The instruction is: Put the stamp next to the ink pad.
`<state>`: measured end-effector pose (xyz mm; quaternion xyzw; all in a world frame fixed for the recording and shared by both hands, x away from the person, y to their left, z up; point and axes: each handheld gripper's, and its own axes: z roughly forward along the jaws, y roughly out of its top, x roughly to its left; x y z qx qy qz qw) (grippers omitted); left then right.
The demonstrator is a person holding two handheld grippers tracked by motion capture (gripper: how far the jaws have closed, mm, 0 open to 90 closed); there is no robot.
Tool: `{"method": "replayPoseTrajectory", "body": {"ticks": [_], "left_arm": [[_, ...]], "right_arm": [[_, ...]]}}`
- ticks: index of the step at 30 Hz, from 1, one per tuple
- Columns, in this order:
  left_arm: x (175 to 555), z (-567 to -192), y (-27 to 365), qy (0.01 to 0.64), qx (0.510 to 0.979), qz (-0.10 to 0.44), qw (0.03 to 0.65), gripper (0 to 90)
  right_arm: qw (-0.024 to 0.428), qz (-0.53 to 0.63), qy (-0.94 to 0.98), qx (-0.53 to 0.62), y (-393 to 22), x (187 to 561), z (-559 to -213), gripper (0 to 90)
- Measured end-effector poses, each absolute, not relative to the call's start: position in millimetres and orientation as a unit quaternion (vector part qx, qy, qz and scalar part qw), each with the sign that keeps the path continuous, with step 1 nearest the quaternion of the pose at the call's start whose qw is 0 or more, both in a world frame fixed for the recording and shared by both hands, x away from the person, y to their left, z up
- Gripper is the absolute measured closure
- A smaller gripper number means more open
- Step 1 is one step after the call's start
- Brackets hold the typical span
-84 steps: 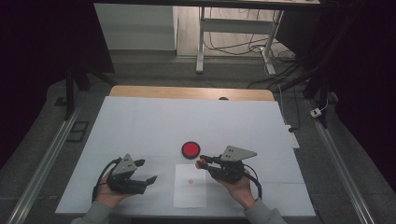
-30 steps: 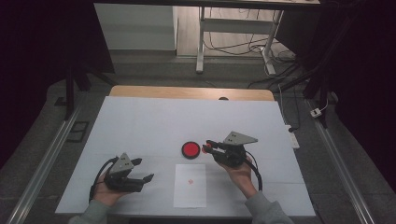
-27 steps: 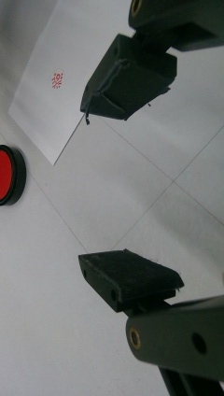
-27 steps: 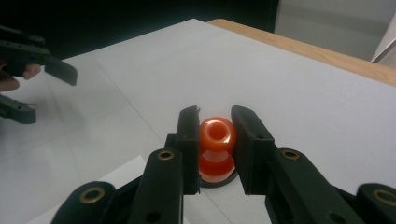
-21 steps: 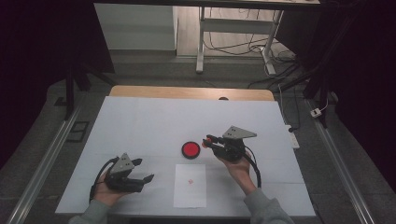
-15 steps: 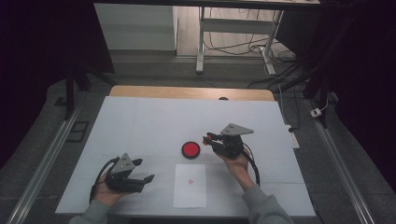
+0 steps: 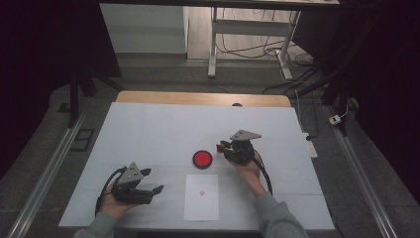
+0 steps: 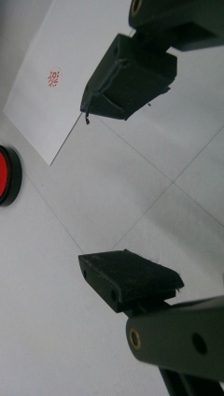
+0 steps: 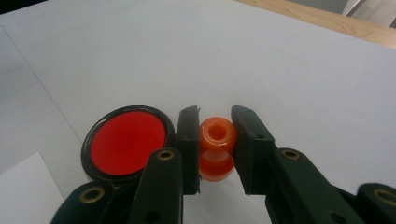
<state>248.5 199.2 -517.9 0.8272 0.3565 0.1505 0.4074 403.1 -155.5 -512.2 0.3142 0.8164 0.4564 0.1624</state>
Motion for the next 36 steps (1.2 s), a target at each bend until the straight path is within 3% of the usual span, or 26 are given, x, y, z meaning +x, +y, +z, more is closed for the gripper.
{"method": "replayPoseTrajectory", "body": {"ticks": [18, 21, 25, 36], "left_arm": [[248.7, -518.4, 199.4, 0.355, 0.828, 0.150, 0.406, 23.6], [248.5, -518.2, 199.2, 0.354, 0.829, 0.150, 0.407, 23.6], [248.5, -518.2, 199.2, 0.354, 0.829, 0.149, 0.407, 23.5], [248.7, -517.9, 199.3, 0.351, 0.829, 0.144, 0.411, 23.3]], "right_arm": [[0.159, 0.426, 0.829, 0.326, -151.6, 408.9, -527.3, 71.6], [0.155, 0.426, 0.829, 0.326, -151.2, 409.1, -527.1, 59.8], [0.161, 0.445, 0.818, 0.328, -153.3, 407.6, -522.4, 51.9], [0.168, 0.473, 0.806, 0.314, -163.0, 394.1, -504.2, 48.8]]}}
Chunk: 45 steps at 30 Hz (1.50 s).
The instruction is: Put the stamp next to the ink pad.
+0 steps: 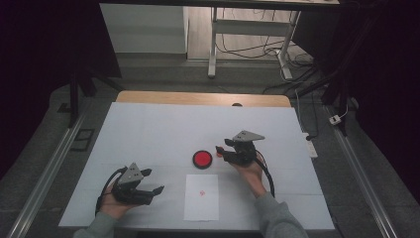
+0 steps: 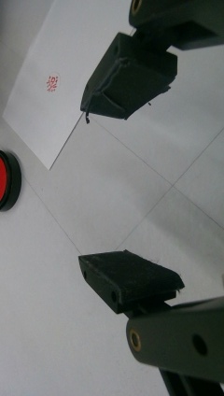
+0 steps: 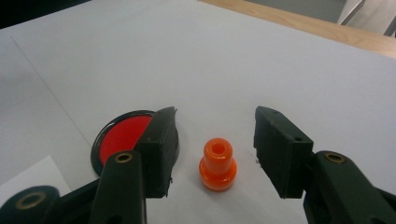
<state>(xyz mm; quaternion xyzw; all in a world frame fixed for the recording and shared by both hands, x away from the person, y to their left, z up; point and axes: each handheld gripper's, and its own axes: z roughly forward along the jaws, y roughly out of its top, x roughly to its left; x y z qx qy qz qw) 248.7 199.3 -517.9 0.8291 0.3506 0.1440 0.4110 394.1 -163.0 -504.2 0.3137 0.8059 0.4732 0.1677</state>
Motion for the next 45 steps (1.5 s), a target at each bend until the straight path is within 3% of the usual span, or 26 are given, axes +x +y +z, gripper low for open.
{"method": "replayPoseTrajectory", "body": {"ticks": [19, 33, 45], "left_arm": [[250.5, -519.8, 198.8, 0.359, 0.829, 0.144, 0.405, 23.2], [249.0, -519.2, 198.8, 0.357, 0.829, 0.144, 0.406, 23.3], [249.5, -518.8, 200.2, 0.360, 0.827, 0.145, 0.407, 23.3]], "right_arm": [[0.194, 0.483, 0.802, 0.292, -223.2, 339.8, -478.8, 49.7], [0.208, 0.473, 0.796, 0.316, -289.6, 287.0, -486.7, 47.6], [0.209, 0.460, 0.797, 0.331, -316.2, 274.7, -500.3, 47.4]]}}
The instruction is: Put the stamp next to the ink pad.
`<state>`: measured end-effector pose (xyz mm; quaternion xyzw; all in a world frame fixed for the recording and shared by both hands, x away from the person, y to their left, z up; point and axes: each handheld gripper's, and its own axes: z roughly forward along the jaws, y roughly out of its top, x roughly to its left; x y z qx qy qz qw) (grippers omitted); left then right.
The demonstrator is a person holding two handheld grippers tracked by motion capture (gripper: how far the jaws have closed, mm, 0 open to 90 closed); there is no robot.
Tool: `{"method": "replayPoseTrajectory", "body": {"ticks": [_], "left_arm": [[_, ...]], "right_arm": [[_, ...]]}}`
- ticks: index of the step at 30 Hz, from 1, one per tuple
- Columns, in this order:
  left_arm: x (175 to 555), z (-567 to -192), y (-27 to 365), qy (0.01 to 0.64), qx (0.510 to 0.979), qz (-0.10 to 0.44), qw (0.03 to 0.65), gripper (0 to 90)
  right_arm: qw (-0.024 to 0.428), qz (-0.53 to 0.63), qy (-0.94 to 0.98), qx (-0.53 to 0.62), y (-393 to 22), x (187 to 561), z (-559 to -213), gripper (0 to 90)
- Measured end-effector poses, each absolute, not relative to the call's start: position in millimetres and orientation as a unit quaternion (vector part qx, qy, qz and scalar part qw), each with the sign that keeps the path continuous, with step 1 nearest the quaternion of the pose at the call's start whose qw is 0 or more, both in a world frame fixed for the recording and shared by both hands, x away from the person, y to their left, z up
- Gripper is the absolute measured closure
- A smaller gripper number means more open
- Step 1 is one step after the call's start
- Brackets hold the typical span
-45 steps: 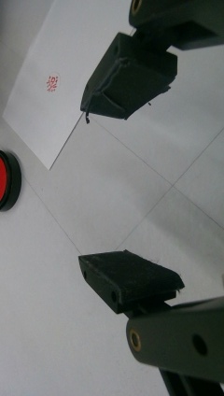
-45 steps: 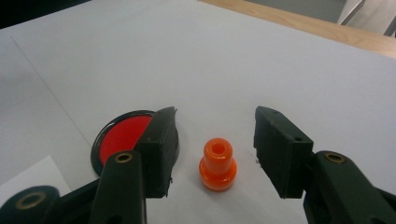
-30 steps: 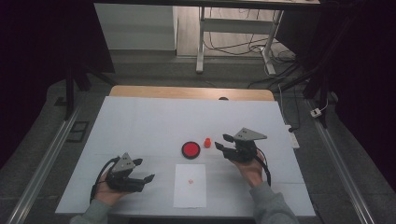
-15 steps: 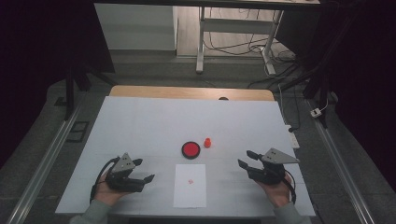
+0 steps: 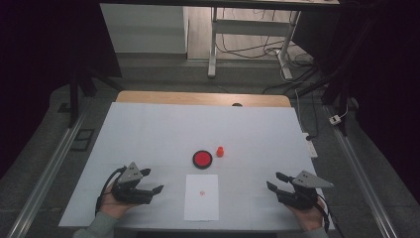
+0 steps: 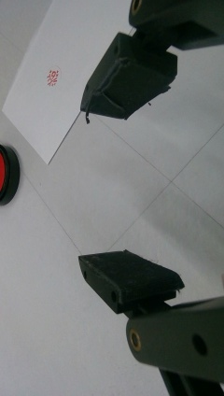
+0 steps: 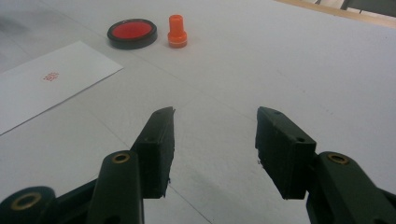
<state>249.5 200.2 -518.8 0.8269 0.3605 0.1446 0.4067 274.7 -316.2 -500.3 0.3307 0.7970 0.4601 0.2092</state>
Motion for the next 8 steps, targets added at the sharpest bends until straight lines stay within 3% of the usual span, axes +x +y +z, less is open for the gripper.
{"method": "replayPoseTrajectory", "body": {"ticks": [8], "left_arm": [[249.8, -518.6, 201.0, 0.364, 0.825, 0.144, 0.407, 23.4]], "right_arm": [[0.213, 0.456, 0.802, 0.320, -312.3, 275.0, -499.1, 47.4]]}}
